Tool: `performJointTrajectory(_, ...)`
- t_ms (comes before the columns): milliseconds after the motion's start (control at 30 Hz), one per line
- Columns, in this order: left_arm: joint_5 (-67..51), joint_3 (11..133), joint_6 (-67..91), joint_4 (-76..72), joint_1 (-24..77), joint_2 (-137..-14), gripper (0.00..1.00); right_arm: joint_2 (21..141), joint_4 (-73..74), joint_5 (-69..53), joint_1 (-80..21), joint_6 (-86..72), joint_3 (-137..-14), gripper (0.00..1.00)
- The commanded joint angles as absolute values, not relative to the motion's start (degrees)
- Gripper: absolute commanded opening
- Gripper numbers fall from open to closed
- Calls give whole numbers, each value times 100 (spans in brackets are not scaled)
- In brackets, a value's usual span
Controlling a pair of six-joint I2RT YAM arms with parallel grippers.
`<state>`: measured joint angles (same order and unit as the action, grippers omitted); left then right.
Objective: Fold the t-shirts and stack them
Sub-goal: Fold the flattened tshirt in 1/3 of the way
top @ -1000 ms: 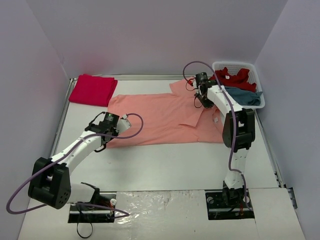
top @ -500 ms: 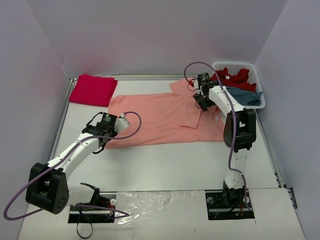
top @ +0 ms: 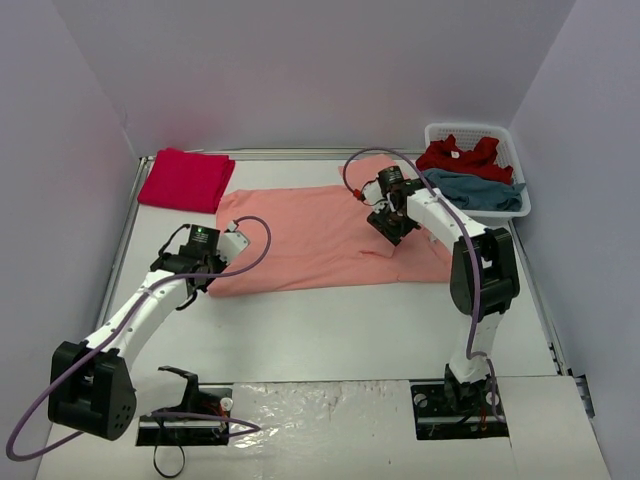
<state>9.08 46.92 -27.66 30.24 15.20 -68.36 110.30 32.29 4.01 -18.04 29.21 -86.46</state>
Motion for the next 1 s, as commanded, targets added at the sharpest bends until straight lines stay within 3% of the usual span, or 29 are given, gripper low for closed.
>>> performJointTrajectory(0,747,4667,-2646,3129,1441,-6794,5,10784,3454,150,-1854,3111,-8473,46)
performJointTrajectory(967,721,4614,-2654,3094,1248,-6926,6,11654,3445,-246,-2188,3217,-8420,43)
